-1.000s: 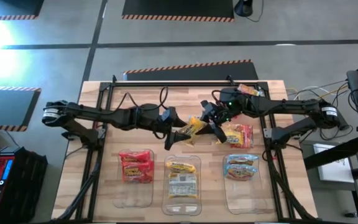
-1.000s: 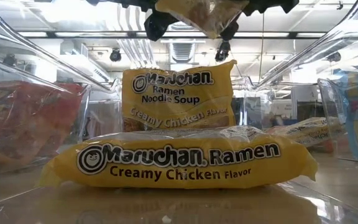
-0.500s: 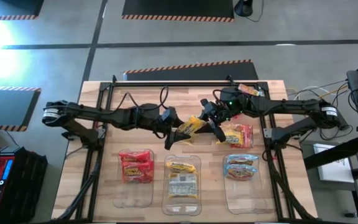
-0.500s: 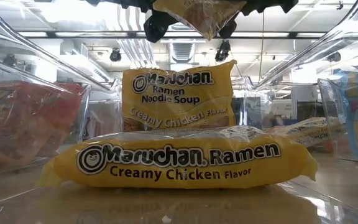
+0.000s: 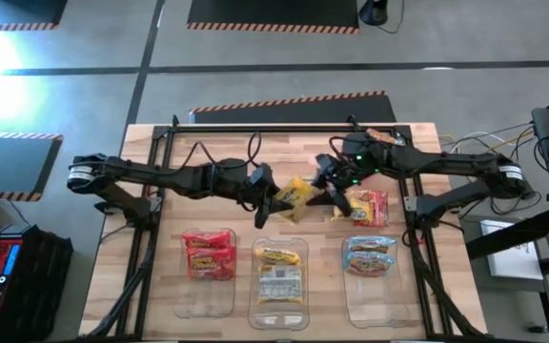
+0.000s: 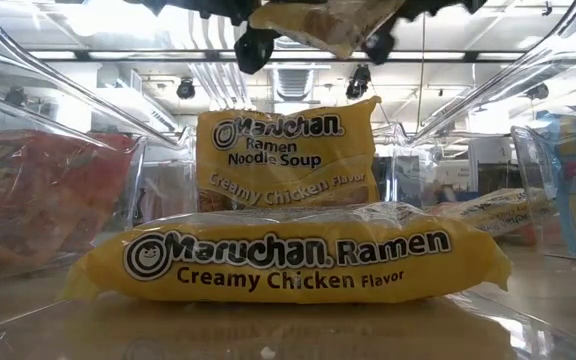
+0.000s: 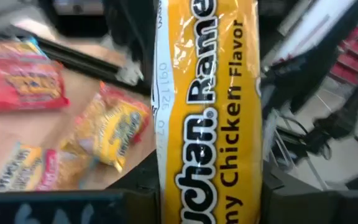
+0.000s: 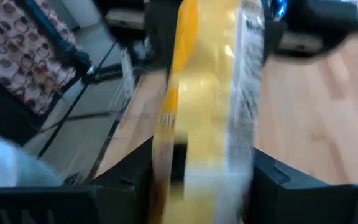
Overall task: Sort Maruchan noodles
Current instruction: Put the yellow noodle pack into the middle transparent bin
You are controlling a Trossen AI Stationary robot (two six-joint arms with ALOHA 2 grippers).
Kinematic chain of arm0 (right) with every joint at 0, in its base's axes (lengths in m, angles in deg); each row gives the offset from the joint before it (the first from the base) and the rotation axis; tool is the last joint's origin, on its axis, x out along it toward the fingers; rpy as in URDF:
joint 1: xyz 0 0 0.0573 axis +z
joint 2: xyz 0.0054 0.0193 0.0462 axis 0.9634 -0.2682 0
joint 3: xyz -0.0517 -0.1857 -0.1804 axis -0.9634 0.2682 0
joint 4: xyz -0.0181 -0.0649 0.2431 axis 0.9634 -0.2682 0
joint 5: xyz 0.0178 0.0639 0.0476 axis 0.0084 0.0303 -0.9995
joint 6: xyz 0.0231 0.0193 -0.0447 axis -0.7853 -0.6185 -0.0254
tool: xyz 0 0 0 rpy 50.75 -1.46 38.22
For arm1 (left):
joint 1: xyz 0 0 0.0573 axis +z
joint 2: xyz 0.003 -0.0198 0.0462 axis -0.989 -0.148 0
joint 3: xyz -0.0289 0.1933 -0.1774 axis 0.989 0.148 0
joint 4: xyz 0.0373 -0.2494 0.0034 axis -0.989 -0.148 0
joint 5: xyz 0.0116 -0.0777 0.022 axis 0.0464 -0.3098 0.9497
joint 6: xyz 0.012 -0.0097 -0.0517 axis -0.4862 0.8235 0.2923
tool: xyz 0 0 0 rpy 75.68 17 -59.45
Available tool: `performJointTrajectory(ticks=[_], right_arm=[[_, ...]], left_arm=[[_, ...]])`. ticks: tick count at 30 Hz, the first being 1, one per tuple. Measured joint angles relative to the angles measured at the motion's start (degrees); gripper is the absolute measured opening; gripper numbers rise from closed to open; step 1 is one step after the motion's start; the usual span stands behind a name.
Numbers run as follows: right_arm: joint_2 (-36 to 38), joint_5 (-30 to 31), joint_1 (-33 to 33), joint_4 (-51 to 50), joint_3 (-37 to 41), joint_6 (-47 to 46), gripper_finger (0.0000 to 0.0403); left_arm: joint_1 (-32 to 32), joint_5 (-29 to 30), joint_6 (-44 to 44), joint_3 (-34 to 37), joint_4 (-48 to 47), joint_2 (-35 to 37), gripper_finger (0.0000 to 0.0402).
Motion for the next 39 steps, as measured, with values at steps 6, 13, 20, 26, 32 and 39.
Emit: performJointTrajectory(ticks=[6, 13, 20, 26, 32, 39], right_arm=[[5.7, -0.5, 0.0, -18.3, -3.4, -0.9, 0.0191], [8.3, -0.1, 0.0, -24.1, -4.4, -8.3, 0.0191], [8.1, -0.1, 0.0, -26.3, -3.6, -12.6, 0.0181], [7.9, 0.0, 0.0, -27.7, -2.4, -14.1, 0.0180], [7.9, 2.3, 0.0, -28.4, -1.1, -14.0, 0.0180], [7.8, 3.4, 0.0, -29.8, -1.1, -13.6, 0.0183]], left_arm=[[0.0, -2.4, 0.7, 0.1, -2.3, 0.0, 0.0130], [-0.1, -6.7, 3.1, 0.1, -4.8, 0.0, 0.0108], [-4.2, -8.9, 4.3, 0.1, -6.8, 0.0, 0.0115], [-8.4, -7.4, 4.3, 0.1, -10.0, -0.2, 0.0113], [-12.0, -4.2, 11.0, 0.1, -9.9, -1.4, 0.0113], [-15.1, 1.7, 21.8, 0.1, -10.1, -2.6, 0.0112]])
